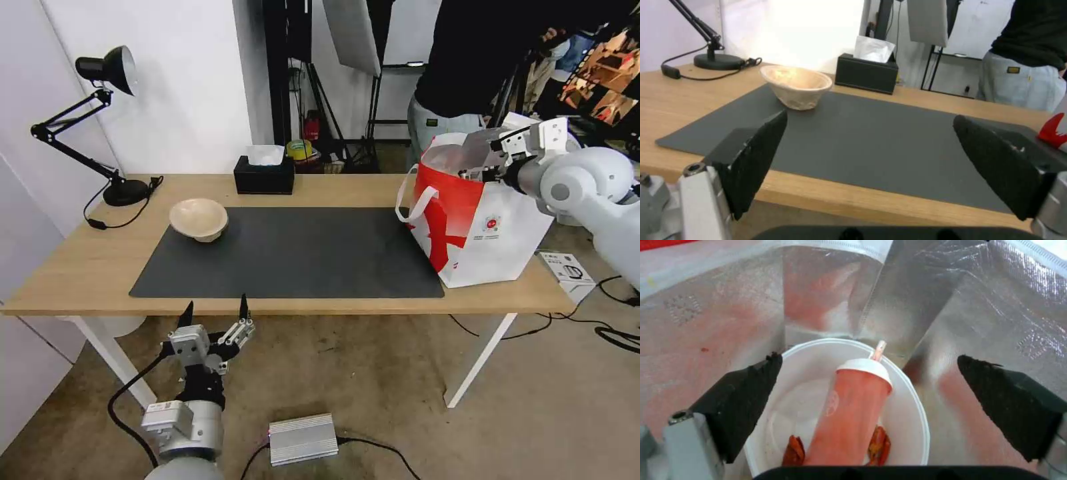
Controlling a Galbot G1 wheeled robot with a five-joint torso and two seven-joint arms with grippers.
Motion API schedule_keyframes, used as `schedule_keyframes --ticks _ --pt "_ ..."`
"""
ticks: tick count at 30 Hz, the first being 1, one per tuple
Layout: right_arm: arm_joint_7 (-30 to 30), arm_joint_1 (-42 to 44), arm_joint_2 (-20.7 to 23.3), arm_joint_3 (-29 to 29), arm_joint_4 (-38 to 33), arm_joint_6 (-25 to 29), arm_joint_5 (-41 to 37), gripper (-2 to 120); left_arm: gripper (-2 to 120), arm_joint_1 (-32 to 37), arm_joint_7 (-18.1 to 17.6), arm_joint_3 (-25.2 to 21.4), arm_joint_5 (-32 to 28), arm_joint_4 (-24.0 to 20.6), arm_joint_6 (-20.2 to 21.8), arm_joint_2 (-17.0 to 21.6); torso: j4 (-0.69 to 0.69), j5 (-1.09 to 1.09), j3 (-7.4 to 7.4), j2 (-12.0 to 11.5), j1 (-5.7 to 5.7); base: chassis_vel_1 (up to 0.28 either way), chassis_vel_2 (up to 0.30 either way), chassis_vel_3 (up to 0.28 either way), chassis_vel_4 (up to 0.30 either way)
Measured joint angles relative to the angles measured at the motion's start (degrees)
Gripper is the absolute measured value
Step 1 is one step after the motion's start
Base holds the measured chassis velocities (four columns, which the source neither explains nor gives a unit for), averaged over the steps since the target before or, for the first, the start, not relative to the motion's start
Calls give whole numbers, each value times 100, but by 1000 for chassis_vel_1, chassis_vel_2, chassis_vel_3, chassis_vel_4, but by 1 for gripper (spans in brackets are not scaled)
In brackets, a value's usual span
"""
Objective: Pick up the trash from the table and place it into the takeout bag.
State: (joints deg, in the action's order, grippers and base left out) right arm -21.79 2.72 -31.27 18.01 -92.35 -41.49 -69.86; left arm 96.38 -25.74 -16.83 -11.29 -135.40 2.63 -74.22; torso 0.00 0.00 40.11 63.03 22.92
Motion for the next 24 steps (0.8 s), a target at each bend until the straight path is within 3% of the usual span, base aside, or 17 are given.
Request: schedule_keyframes --ticks 10,18,24 --pt "-333 349 -70 -670 -367 172 -172 100 100 52 1 -28 8 -49 -2 15 1 0 0 0 0 0 0 0 0" --pt "-671 1052 37 -1462 -1233 1446 219 100 100 117 1 -38 64 -88 -12 13 0 -1 0 0 0 0 0 0 0" --pt "-673 1711 64 -2065 -1555 1992 536 100 100 131 0 -48 73 -95 -21 15 1 0 0 0 0 0 0 0 0"
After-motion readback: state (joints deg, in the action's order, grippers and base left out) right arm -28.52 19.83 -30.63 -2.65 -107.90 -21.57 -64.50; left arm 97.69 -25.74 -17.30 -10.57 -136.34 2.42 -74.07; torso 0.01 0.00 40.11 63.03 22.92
